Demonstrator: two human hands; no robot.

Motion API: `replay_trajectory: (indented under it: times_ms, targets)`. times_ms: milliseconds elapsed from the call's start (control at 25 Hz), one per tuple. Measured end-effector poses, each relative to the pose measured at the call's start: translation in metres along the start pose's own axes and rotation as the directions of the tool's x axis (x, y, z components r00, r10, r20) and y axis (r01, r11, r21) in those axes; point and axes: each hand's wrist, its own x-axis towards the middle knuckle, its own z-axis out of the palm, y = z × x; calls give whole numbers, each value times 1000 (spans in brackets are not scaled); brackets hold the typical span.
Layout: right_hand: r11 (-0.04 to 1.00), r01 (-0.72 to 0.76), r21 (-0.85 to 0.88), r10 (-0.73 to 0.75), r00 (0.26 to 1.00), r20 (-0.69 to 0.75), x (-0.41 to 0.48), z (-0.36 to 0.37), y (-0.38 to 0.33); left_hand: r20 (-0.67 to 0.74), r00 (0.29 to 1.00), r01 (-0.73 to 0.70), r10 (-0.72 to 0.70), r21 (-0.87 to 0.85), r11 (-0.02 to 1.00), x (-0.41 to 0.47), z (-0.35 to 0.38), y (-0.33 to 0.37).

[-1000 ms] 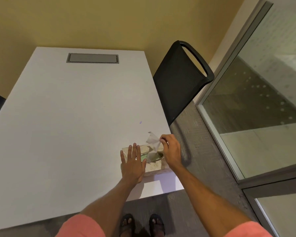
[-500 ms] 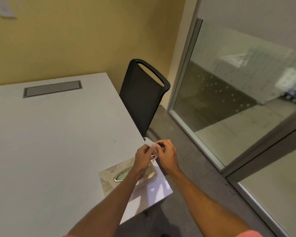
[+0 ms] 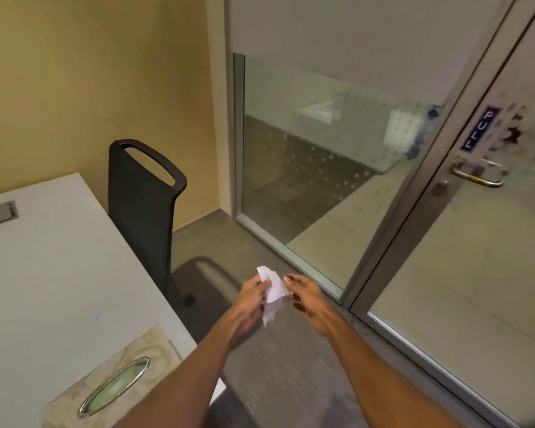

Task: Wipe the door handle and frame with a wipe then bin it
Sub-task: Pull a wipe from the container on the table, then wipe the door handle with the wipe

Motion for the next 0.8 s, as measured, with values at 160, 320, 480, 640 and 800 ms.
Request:
replay_trajectory:
  times_ms: [160, 320, 480, 640, 800]
  targets:
    - [991, 133, 22, -131, 988, -79, 3, -73, -11, 22, 1000, 6, -8, 89, 996, 31, 63, -1]
    - [972, 237, 4, -227, 936, -267, 7, -133, -20, 215, 974, -110, 74, 163, 981, 56, 110, -5]
    - [968, 226, -108, -248, 930, -273, 14, -180, -28, 296, 948, -228, 119, 367, 902, 89, 155, 0]
    - [938, 233, -256, -317, 877, -361, 37, -217, -37, 370, 908, -378, 200, 512, 771, 130, 195, 11]
    - [958, 231, -169, -285, 834, -473, 72, -243, -60, 440, 893, -318, 94, 471, 823, 177, 226, 33]
